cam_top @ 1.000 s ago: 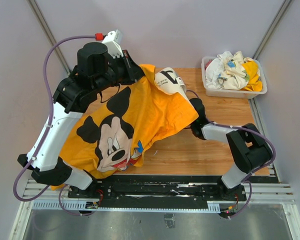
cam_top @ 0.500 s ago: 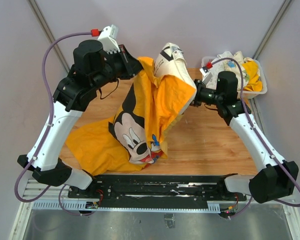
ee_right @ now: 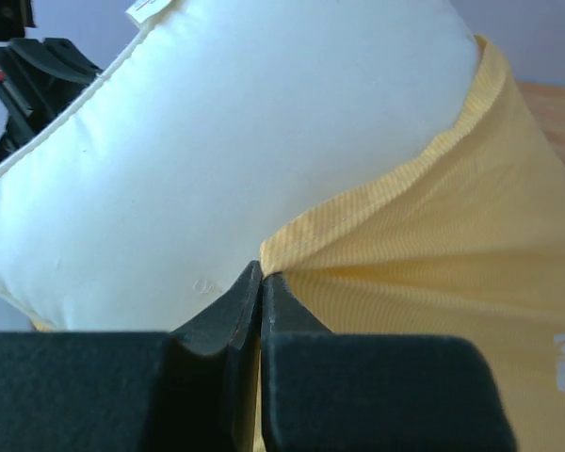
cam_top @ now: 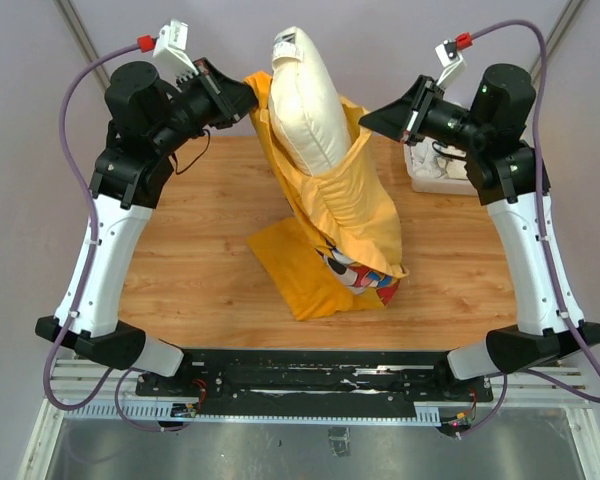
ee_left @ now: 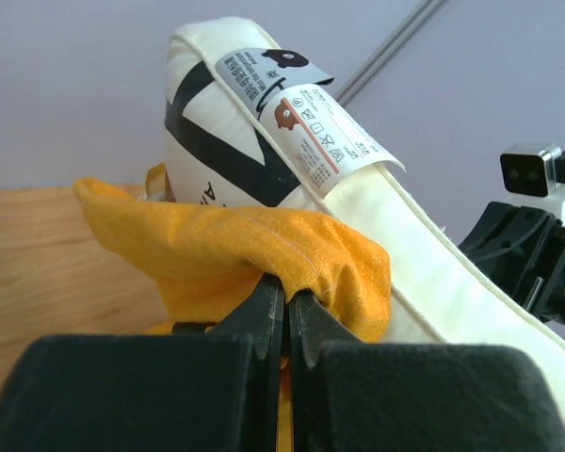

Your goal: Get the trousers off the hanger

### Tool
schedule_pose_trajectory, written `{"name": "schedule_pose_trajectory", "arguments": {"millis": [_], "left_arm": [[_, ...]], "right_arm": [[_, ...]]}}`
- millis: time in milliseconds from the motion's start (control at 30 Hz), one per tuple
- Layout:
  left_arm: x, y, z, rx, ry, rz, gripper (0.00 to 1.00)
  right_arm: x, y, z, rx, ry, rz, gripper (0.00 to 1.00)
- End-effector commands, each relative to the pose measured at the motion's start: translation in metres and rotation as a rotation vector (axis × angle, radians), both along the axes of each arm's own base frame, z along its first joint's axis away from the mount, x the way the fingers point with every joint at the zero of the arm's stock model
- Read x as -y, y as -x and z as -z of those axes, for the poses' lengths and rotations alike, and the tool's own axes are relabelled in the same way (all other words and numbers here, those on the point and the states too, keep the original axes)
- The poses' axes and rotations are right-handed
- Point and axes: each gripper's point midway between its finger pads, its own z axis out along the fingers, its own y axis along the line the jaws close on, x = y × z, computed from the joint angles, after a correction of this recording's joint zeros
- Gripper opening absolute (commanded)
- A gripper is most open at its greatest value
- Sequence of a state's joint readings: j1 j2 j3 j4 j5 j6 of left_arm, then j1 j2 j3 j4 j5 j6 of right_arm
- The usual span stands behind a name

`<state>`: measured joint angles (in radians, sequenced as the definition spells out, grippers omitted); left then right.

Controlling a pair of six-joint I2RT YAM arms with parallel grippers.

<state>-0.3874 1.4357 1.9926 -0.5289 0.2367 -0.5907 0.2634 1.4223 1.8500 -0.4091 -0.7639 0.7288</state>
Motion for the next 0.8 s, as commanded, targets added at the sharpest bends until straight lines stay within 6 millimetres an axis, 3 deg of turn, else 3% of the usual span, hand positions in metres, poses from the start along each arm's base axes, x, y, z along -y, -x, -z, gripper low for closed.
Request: {"name": "schedule_pose_trajectory", "arguments": {"millis": [0,133,267,367,467,633,700,767], "left_arm": [[-0.006,0.026,-0.079,0.231,0.193,0.118,0.00],[-0.019,0.034,-0.108,0.301,0.287,0.182,0.00],[-0.044,0.045,-0.130,0.343,0.441,0.277,0.00],[-0.067,0.050,-0.141,0.367,0.562,0.355,0.00],[-0.071,0.054,-0.154,0.401,0.615,0.436,0.00],[-0.070,0.053,-0.174,0.417,0.651,0.519,0.00],[-0.070,0.053,-0.175,0.421,0.654,0.530,0.00],[-0.071,0.048,-0.172,0.408,0.666,0.524,0.00]], "right_arm": [[0.008,0.011,-0.062,0.165,-0.067,0.019,0.01],[0.012,0.017,-0.096,0.277,-0.129,0.017,0.01],[0.030,0.013,-0.116,0.351,-0.156,0.082,0.01],[0.052,-0.002,-0.111,0.344,-0.150,0.169,0.00],[0.064,-0.020,-0.095,0.298,-0.161,0.225,0.01],[0.055,-0.039,-0.071,0.224,-0.209,0.189,0.01],[0.054,-0.038,-0.077,0.234,-0.220,0.183,0.01],[0.055,-0.032,-0.094,0.279,-0.221,0.174,0.01]]}}
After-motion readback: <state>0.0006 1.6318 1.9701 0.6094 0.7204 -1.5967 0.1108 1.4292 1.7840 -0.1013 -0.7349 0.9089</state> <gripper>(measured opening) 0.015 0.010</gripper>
